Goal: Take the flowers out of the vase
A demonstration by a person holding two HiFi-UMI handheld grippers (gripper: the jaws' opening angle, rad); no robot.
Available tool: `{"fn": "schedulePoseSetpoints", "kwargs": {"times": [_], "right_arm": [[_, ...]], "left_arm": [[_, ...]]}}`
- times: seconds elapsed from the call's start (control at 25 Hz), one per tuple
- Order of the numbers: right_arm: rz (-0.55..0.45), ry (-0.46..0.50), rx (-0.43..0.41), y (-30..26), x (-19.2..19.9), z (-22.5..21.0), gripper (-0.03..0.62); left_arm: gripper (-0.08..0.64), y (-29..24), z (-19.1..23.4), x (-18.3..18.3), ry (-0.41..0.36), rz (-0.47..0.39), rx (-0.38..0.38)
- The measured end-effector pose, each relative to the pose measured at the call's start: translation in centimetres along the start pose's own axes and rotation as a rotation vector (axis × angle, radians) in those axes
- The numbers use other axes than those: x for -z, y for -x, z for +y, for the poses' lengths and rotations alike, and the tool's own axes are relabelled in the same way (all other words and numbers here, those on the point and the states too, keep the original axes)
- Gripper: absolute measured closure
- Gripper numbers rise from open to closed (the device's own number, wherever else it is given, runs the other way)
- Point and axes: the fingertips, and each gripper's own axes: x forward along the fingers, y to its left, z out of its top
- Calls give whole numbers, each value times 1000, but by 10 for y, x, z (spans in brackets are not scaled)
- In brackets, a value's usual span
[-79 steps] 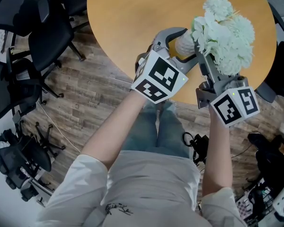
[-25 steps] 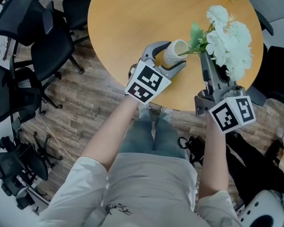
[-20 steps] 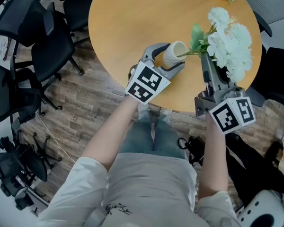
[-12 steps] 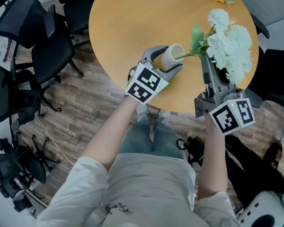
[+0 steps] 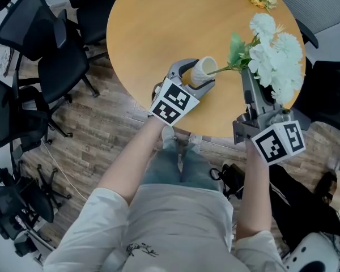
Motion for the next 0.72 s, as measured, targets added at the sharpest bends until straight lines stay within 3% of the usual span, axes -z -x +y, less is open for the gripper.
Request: {"fn": "schedulePoseSetpoints", "kwargs": {"times": [0.72], "right_arm": [[-30,19,-9,0,-8,11,543]], "left_arm": [[253,3,10,23,15,10,4]]}}
